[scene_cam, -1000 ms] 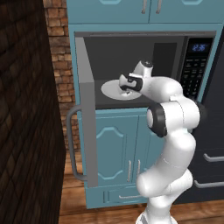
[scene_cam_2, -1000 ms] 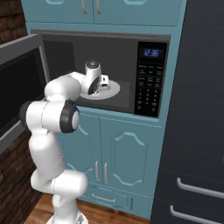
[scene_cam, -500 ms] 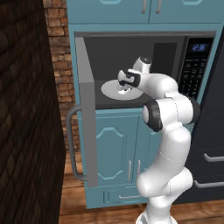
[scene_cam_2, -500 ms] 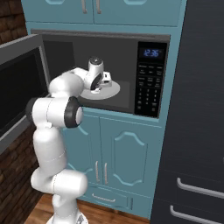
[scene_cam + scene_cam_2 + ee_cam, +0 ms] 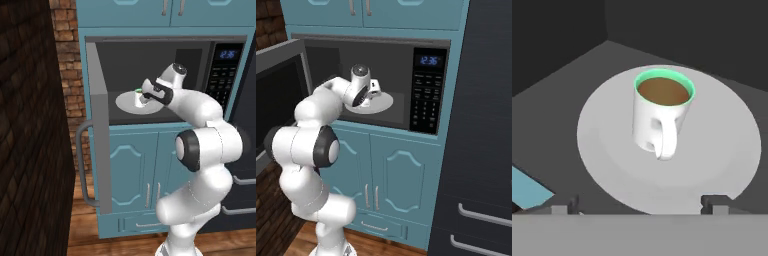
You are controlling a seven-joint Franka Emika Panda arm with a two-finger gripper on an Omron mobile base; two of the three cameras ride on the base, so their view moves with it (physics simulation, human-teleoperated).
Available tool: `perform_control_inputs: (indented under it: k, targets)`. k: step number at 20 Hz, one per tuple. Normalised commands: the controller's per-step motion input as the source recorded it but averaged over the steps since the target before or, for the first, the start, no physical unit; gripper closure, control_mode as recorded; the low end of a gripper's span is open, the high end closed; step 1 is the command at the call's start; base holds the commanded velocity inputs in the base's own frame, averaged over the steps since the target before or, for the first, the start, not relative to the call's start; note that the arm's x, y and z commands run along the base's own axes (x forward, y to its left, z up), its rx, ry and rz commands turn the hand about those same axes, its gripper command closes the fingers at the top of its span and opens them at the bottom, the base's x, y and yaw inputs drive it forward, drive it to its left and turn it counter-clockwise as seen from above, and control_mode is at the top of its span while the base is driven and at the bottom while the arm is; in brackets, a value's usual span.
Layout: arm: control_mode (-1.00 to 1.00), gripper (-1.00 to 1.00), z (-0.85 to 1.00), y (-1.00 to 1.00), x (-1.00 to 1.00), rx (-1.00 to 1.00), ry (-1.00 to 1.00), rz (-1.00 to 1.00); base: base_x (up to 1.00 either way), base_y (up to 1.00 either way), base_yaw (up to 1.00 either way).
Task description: Place the microwavable item in the microwave. Then, close the microwave door and press the start button.
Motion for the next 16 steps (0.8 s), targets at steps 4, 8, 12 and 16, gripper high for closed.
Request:
perform_control_inputs:
  k: [4,8,12,16]
  targets:
    - [-1.00,-1.00,-0.05,0.00,-0.21,0.00,0.00,0.00,0.00,0.00,0.00]
    - [-1.00,-1.00,0.15,0.00,-0.98,-0.04,-0.31,0.00,0.00,0.00,0.00]
    - [-1.00,-1.00,0.45,0.00,-1.00,-0.12,-0.35,0.00,0.00,0.00,0.00]
    - [-1.00,-1.00,0.53,0.01,-1.00,-0.20,-0.27,0.03,0.00,0.00,0.00]
